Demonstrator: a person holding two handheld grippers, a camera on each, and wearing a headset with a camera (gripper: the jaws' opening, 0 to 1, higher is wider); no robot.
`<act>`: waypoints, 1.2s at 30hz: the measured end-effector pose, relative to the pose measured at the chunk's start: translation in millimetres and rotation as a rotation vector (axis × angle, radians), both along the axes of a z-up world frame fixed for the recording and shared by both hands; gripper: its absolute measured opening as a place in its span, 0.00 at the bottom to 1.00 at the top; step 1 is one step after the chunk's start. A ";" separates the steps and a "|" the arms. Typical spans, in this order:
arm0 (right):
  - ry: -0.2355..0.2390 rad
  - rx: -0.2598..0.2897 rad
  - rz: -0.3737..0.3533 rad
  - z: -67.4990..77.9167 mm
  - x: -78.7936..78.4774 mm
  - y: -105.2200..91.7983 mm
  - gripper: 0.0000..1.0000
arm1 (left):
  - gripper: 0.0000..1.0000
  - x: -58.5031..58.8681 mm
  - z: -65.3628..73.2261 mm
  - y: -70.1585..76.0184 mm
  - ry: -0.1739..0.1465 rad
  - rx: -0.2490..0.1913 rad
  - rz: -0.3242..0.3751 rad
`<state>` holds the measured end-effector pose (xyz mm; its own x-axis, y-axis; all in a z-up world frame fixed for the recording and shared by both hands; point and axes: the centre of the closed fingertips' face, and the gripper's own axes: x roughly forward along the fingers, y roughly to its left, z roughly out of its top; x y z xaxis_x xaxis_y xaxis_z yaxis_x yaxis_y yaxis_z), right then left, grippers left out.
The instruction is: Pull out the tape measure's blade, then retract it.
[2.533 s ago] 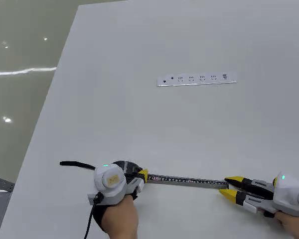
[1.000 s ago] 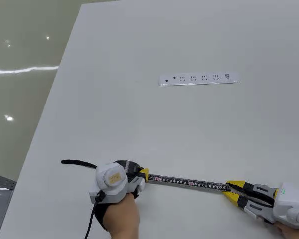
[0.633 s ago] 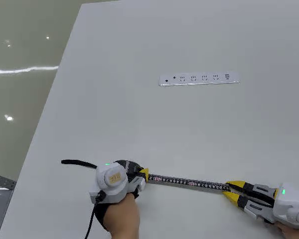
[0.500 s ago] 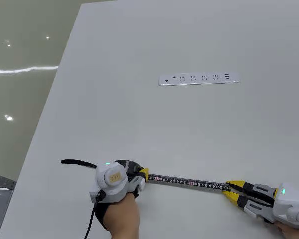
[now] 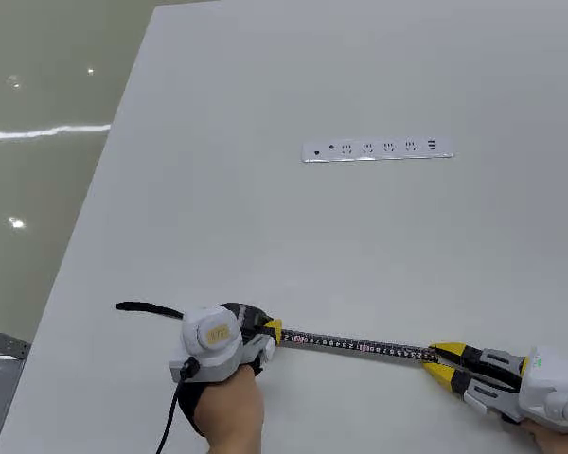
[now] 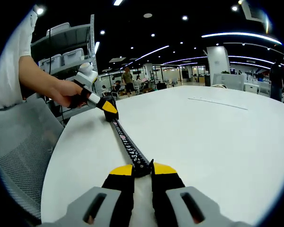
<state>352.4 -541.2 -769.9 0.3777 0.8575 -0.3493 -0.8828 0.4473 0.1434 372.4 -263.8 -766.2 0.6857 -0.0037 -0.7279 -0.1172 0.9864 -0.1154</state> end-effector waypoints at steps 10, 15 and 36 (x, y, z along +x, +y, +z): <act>-0.001 -0.002 0.020 1.1 0.2 9.8 0.12 | 0.66 -0.3 0.7 0.1 0.001 -0.003 -0.006; 0.000 -0.002 0.021 0.7 -0.3 9.7 0.12 | 0.66 -0.5 -0.3 0.2 0.002 -0.005 -0.004; 0.016 0.004 0.046 0.4 0.6 30.8 0.12 | 0.66 -1.5 -0.3 -0.4 0.004 -0.006 -0.001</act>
